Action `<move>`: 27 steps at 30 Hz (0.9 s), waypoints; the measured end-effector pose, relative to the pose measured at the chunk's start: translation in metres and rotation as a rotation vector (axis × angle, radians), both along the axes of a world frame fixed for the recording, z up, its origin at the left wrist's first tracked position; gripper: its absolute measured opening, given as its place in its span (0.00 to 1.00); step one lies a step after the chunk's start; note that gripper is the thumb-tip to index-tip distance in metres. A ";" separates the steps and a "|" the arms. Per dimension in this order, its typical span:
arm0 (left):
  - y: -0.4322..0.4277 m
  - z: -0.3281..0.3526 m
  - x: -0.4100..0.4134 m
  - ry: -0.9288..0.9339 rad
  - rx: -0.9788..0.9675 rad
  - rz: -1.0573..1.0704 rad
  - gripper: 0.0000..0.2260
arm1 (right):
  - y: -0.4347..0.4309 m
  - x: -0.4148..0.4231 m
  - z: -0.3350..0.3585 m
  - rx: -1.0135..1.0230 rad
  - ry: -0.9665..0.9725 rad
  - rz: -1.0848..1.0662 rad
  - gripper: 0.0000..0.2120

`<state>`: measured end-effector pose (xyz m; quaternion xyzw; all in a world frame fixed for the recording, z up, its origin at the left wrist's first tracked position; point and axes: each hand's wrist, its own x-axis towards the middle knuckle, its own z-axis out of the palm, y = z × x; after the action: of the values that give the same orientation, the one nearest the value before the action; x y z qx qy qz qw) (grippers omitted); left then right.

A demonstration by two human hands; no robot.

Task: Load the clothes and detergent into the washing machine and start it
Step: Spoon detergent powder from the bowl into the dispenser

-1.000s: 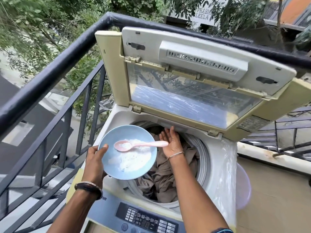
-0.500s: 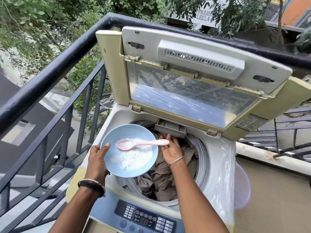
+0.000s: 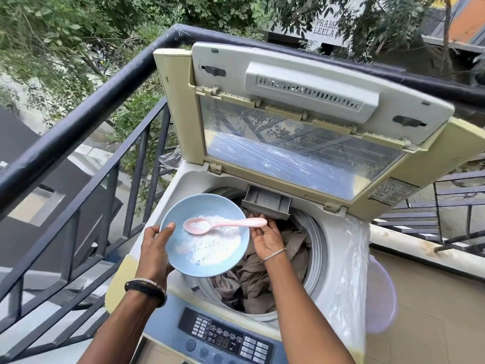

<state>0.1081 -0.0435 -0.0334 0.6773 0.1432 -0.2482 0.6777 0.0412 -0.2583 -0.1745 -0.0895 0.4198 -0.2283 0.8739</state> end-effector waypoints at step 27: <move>-0.021 -0.012 0.021 -0.127 0.080 -0.193 0.18 | -0.006 -0.052 0.100 -0.460 0.506 0.376 0.09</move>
<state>0.1287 -0.0648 -0.0458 0.7288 0.0438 -0.2629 0.6307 -0.0104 -0.2641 -0.0749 -0.4119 0.5363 -0.1227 0.7264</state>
